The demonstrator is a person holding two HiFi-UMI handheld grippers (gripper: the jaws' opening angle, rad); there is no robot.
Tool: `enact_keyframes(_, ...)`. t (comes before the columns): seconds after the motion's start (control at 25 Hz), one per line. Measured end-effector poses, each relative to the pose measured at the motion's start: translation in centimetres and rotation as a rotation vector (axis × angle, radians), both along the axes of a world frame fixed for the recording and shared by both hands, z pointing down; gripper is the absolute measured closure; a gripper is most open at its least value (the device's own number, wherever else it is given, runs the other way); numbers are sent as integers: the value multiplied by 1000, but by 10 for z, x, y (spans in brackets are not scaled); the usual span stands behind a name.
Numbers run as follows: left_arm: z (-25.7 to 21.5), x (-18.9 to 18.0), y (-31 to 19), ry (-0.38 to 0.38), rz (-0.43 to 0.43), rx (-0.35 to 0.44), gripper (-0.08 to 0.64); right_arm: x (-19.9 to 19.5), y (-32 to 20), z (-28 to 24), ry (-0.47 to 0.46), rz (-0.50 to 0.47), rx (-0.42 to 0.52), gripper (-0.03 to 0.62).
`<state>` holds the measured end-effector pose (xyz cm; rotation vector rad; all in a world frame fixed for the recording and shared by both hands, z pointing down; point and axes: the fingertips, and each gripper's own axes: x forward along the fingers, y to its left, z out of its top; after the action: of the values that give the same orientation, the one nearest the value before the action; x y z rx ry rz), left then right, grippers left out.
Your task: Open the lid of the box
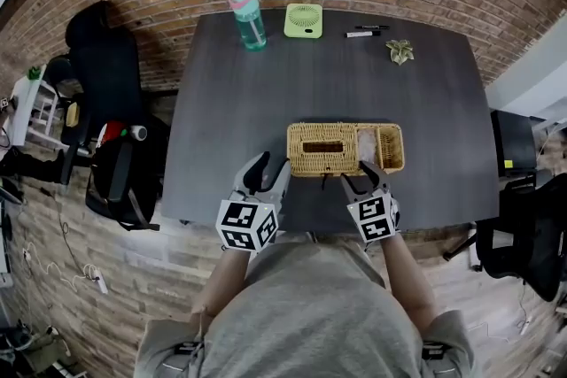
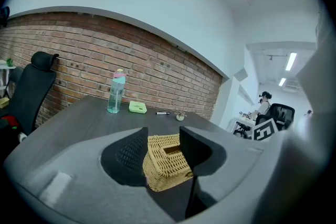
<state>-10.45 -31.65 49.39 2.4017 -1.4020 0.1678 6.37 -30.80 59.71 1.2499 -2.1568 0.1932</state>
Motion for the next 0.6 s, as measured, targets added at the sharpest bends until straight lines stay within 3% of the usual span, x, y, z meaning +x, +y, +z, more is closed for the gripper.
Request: enact_keyframes(0.6, 5, -12, 1, 3, -18, -7, 382, 1, -6, -36, -35, 8, 76, 380)
